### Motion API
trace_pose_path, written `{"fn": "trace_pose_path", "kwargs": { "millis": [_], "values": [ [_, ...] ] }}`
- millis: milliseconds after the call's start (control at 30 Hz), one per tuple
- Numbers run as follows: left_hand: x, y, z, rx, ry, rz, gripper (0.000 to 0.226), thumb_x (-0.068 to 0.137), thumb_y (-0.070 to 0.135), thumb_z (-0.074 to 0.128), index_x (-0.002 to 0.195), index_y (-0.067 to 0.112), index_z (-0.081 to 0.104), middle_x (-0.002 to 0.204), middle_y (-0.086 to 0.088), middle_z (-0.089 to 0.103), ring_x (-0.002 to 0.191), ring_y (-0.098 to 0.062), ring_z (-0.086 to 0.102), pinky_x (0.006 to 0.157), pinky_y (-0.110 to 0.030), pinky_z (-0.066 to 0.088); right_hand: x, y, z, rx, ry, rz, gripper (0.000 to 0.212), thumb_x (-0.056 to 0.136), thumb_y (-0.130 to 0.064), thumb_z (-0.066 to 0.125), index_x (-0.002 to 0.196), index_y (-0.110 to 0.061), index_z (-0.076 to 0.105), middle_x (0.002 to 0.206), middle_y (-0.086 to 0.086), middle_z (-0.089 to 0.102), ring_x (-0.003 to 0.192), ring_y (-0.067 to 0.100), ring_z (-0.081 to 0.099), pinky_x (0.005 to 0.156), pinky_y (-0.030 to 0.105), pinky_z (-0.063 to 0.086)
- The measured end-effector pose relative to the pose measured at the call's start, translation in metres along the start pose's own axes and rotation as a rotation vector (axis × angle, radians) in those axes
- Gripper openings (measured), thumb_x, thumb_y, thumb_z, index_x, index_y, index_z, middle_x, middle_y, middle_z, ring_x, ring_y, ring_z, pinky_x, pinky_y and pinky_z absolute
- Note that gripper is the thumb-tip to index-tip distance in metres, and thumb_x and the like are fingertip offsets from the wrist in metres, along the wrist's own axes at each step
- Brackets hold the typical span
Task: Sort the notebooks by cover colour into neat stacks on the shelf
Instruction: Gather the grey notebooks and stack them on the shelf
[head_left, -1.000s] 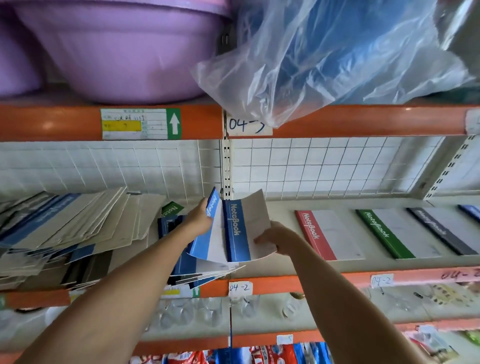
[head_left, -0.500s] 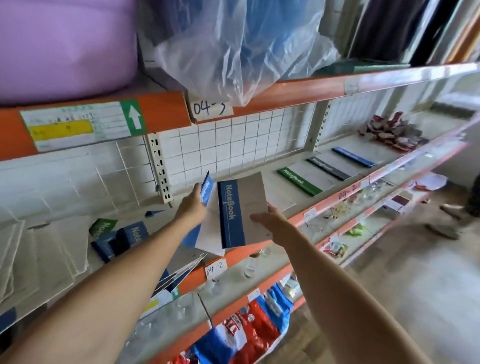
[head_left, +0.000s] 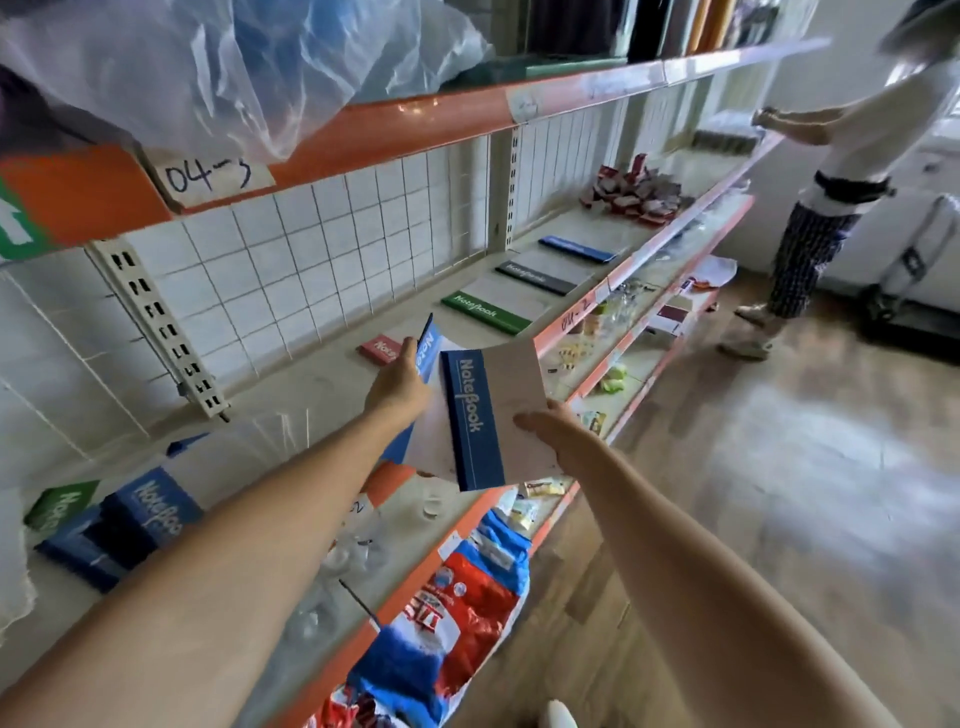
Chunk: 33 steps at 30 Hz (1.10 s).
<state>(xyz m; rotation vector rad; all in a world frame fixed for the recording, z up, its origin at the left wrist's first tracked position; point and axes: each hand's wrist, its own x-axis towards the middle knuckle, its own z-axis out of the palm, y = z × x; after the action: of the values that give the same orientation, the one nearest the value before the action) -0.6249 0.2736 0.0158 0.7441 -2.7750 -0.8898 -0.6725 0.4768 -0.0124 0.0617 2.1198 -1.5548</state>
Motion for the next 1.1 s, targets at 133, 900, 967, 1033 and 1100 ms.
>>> {"fn": "trace_pose_path", "kwargs": {
  "millis": [133,900,967,1033,1100],
  "values": [
    [0.008,0.028,0.025,0.007,0.007,0.013,0.051,0.090,0.000,0.041,0.138,0.014,0.033,0.121,-0.026,0.057,0.102,-0.044,0.058,0.074,-0.043,0.046,0.019,0.007,-0.027,0.018,0.121,0.007,0.030,0.089,-0.005,0.051,0.117,-0.011,0.060,0.101,0.011,0.062,0.094,0.026,0.057,0.079,0.032,0.045],
    [0.094,0.200,0.129,-0.005,0.137,-0.164,0.057,0.094,0.005,0.039,0.147,0.021,0.027,0.133,-0.018,0.053,0.109,-0.037,0.056,0.089,-0.044,0.051,0.171,-0.028,-0.211,0.009,0.059,-0.054,0.033,0.089,-0.001,0.050,0.120,-0.008,0.056,0.099,0.008,0.059,0.093,0.025,0.055,0.076,0.032,0.043],
    [0.108,0.210,0.135,-0.010,0.147,-0.153,0.046,0.092,0.003,0.039,0.135,0.017,0.034,0.120,-0.017,0.057,0.097,-0.037,0.058,0.079,-0.044,0.052,0.186,-0.033,-0.220,0.013,0.066,-0.059,0.024,0.089,-0.001,0.049,0.111,-0.011,0.055,0.099,0.008,0.058,0.093,0.025,0.053,0.076,0.033,0.041],
    [0.124,0.217,0.142,-0.007,0.138,-0.163,0.041,0.090,0.003,0.039,0.129,0.015,0.034,0.112,-0.018,0.057,0.090,-0.038,0.058,0.071,-0.042,0.050,0.204,-0.037,-0.227,0.020,0.069,-0.063,0.023,0.090,-0.002,0.049,0.108,-0.014,0.054,0.099,0.008,0.058,0.093,0.025,0.052,0.077,0.033,0.040],
    [0.142,0.223,0.149,-0.008,0.130,-0.193,0.040,0.090,0.005,0.041,0.129,0.015,0.033,0.106,-0.017,0.056,0.089,-0.038,0.058,0.068,-0.039,0.046,0.223,-0.042,-0.233,0.020,0.065,-0.065,0.023,0.090,-0.002,0.049,0.109,-0.014,0.054,0.098,0.009,0.059,0.094,0.026,0.053,0.078,0.035,0.042]
  ]
}}
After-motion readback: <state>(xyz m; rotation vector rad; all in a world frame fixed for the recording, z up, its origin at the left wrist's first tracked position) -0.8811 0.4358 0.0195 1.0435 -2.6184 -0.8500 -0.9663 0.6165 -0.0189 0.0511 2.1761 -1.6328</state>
